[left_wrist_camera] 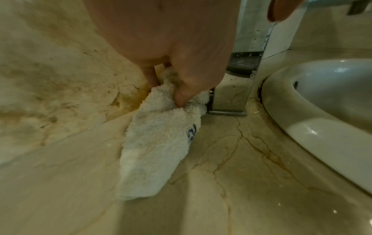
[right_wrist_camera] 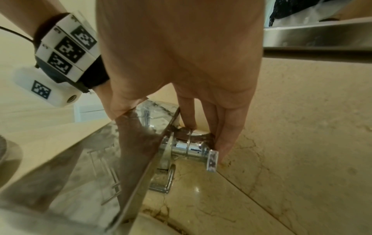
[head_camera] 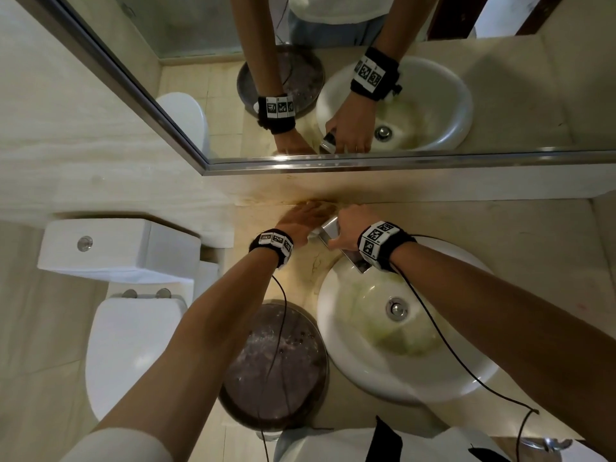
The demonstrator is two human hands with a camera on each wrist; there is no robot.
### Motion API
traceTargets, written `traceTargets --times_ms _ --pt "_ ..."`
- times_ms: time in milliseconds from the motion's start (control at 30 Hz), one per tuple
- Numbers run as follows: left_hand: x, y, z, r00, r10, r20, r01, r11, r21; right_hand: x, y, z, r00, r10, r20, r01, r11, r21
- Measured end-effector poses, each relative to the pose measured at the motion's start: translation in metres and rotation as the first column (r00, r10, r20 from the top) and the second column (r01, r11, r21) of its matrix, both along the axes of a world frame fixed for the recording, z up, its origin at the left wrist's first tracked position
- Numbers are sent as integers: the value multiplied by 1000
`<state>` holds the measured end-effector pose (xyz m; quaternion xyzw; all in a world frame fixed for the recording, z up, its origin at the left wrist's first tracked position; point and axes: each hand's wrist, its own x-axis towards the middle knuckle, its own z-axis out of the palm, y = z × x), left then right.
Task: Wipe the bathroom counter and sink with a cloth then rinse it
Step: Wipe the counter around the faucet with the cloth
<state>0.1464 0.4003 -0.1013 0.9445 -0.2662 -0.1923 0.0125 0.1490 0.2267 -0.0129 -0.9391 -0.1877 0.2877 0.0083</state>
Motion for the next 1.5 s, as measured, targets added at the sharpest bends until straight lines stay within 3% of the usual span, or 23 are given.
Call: traceTargets --times_ms 233,367,533,767,933,1100,1200,1333,1500 --pt "12 -15 6 996 48 -71 -41 994 96 0 -1 -6 1000 -20 -7 20 999 25" --pt "17 -13 11 992 77 -100 -69 994 80 0 -3 -10 999 -35 7 35 998 45" --pt "7 3 5 964 228 -137 -221 973 64 -1 -4 -12 998 -62 1 61 996 60" --pt "-10 47 13 818 537 -207 -519 843 140 -2 -6 -11 995 -94 -45 98 991 91" --pt "-34 85 12 673 717 -182 -713 694 97 -4 -5 -9 992 -106 -61 111 990 87" --pt "-58 105 7 584 793 -175 -798 600 54 -4 -4 -5 992 -109 -68 115 990 83" --pt "-71 106 8 601 778 -182 -789 614 19 -4 -4 -4 992 -102 -69 108 990 86" --pt "-98 94 4 748 638 -184 -644 764 30 -4 -4 -2 995 -81 -52 84 994 64" --pt "-131 65 -1 784 579 -226 -596 803 -9 -5 -2 3 997 -70 -34 71 996 44"
